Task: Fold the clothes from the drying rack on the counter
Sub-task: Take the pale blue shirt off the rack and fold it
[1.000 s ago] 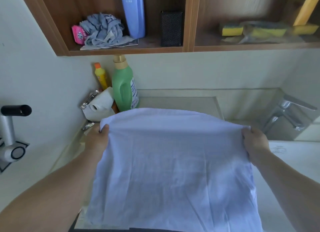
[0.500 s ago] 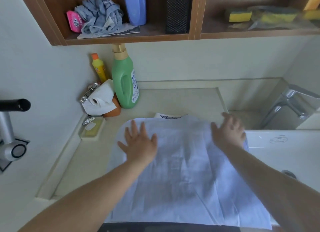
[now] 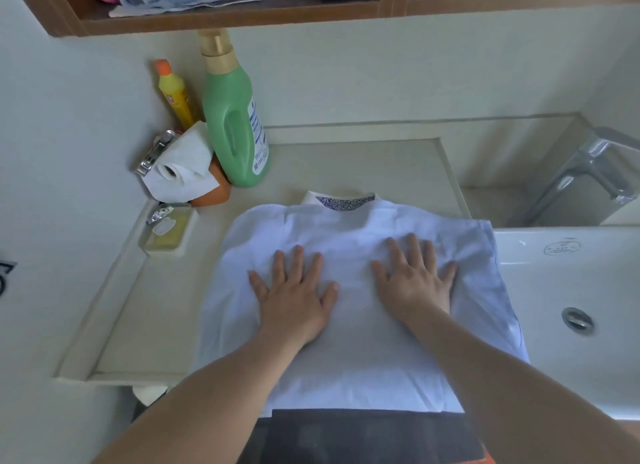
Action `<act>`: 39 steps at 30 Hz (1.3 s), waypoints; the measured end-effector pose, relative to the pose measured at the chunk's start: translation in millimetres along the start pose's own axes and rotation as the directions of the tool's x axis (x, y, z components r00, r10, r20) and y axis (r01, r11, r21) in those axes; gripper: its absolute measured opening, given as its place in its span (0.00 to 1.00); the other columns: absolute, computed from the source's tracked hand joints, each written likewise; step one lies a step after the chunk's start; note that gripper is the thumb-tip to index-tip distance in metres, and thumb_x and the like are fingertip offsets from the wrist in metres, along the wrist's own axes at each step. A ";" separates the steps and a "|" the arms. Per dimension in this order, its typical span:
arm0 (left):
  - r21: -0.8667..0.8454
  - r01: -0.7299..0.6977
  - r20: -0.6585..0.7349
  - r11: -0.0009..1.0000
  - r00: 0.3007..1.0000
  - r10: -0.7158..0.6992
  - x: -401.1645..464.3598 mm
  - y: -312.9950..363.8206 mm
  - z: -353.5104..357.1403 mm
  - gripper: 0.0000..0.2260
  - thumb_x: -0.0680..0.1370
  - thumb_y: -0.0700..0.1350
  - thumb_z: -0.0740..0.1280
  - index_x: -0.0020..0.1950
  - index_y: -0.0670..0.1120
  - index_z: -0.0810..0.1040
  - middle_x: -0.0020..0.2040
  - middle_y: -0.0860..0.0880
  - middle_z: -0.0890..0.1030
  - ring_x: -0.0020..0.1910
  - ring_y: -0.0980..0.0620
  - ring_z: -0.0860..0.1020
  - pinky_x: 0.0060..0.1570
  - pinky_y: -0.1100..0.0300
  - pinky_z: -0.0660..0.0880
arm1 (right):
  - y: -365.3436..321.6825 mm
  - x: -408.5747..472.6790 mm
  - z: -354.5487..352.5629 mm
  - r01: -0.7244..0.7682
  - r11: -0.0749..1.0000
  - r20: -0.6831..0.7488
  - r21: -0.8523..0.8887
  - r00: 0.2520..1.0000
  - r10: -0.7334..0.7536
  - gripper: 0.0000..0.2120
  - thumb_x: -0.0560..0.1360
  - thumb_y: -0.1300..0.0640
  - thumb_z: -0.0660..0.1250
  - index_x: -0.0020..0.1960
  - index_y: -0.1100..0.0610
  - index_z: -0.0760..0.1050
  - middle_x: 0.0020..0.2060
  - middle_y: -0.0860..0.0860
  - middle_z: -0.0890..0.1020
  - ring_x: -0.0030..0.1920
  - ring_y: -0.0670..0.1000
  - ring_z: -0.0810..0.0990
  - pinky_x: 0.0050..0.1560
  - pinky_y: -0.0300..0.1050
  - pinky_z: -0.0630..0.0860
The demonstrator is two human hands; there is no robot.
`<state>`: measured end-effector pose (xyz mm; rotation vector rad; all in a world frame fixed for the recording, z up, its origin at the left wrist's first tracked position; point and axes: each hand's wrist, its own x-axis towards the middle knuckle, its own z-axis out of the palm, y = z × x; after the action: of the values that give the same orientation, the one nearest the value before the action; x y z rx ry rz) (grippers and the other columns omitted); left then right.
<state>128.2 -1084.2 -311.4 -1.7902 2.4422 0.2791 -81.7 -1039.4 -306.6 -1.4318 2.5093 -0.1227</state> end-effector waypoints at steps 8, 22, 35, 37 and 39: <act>0.011 0.101 0.004 0.995 0.995 -0.101 34.4 4.3 -11.7 0.31 0.81 0.68 0.40 0.83 0.59 0.44 0.84 0.53 0.40 0.82 0.43 0.38 0.69 0.23 0.37 | -3.1 26.4 -14.5 0.112 0.984 0.025 0.142 0.993 -0.117 0.30 0.80 0.35 0.52 0.80 0.42 0.56 0.83 0.45 0.48 0.82 0.51 0.40 0.78 0.67 0.38; -0.087 0.040 0.064 0.995 0.997 -0.034 -1.7 52.2 3.2 0.31 0.80 0.67 0.39 0.82 0.61 0.38 0.83 0.54 0.35 0.82 0.47 0.37 0.73 0.28 0.37 | 116.6 -38.6 -13.7 -0.030 0.997 -0.012 -0.067 1.000 0.029 0.33 0.78 0.28 0.36 0.81 0.37 0.44 0.82 0.42 0.44 0.82 0.52 0.39 0.77 0.68 0.38; -0.139 -0.067 0.076 0.988 0.994 0.078 -59.5 51.3 -0.3 0.29 0.84 0.57 0.50 0.83 0.55 0.44 0.83 0.52 0.38 0.82 0.49 0.38 0.76 0.32 0.43 | -34.0 -65.8 -6.9 0.204 0.956 0.024 0.212 0.977 -0.214 0.27 0.83 0.42 0.48 0.81 0.45 0.54 0.83 0.46 0.46 0.81 0.52 0.38 0.78 0.65 0.38; -0.096 -0.039 0.021 0.995 0.999 0.041 -66.7 23.5 9.7 0.28 0.84 0.58 0.46 0.83 0.57 0.42 0.84 0.53 0.38 0.82 0.51 0.38 0.77 0.35 0.42 | -38.6 -72.2 12.0 0.230 0.961 0.045 0.152 0.970 -0.239 0.28 0.82 0.40 0.48 0.81 0.43 0.52 0.83 0.45 0.45 0.82 0.52 0.39 0.78 0.64 0.36; -0.064 -0.053 -0.040 0.997 0.998 0.051 -72.7 -12.4 16.6 0.29 0.83 0.61 0.42 0.83 0.58 0.42 0.83 0.55 0.38 0.82 0.53 0.37 0.79 0.41 0.40 | -30.9 -73.6 23.4 0.277 0.958 0.004 0.074 0.960 -0.278 0.29 0.82 0.37 0.47 0.81 0.42 0.49 0.83 0.46 0.45 0.82 0.52 0.40 0.78 0.64 0.35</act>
<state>161.5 -1016.5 -315.0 -1.7754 2.5374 0.3355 -14.1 -991.1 -310.4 -1.7398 2.2526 -0.2511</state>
